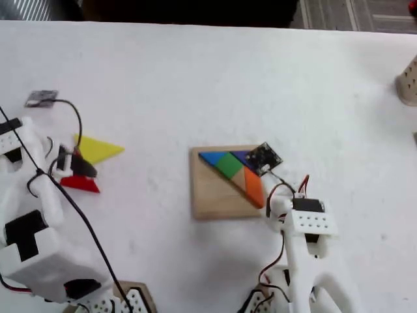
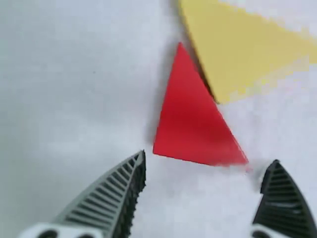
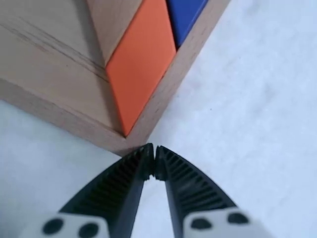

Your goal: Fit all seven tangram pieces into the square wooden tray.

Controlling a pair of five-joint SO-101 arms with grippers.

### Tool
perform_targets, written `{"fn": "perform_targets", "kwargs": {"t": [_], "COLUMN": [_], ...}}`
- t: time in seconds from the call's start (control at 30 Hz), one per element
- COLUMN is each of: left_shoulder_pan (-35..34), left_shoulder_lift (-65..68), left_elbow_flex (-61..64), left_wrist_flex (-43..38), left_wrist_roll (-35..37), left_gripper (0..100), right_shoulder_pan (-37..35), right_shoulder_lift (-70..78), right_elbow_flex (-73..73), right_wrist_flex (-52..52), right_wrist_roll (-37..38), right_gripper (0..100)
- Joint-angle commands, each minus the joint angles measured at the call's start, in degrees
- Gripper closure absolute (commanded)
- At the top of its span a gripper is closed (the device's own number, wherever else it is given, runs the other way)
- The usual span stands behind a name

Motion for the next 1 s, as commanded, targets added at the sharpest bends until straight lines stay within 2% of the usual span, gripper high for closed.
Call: {"fn": "perform_targets", "kwargs": {"t": [0.0, 0.07, 0.33, 0.5, 0.67, 0.87, 0.97], "left_shoulder_pan": [1.1, 1.1, 0.2, -0.1, -3.8, -4.4, -4.4], "left_shoulder_lift": [-0.5, -0.5, -0.6, -0.6, -0.7, -0.9, -0.8], "left_elbow_flex": [-3.0, -1.8, 8.4, 11.3, 11.8, 12.0, 11.9], "left_wrist_flex": [-0.3, -2.0, -12.4, -14.2, -13.9, -8.8, -8.7], "left_wrist_roll": [-22.1, -24.8, -16.8, -2.4, 12.5, 13.6, 13.6], "left_gripper": [64, 64, 64, 64, 64, 64, 64], "right_shoulder_pan": [-0.7, -0.7, -0.7, -0.7, -0.7, -0.7, -0.7], "right_shoulder_lift": [-1.2, -1.2, -1.2, -1.2, -1.2, -1.2, -1.2], "right_elbow_flex": [-0.1, -0.1, -0.1, -0.1, -0.1, -0.1, -0.1], "right_wrist_flex": [0.7, 0.7, 0.7, 0.7, 0.7, 0.7, 0.7], "right_wrist_roll": [0.7, 0.7, 0.8, 0.8, 0.8, 0.8, 0.8], "right_gripper": [97.8, 97.8, 97.8, 97.8, 97.8, 97.8, 97.8]}}
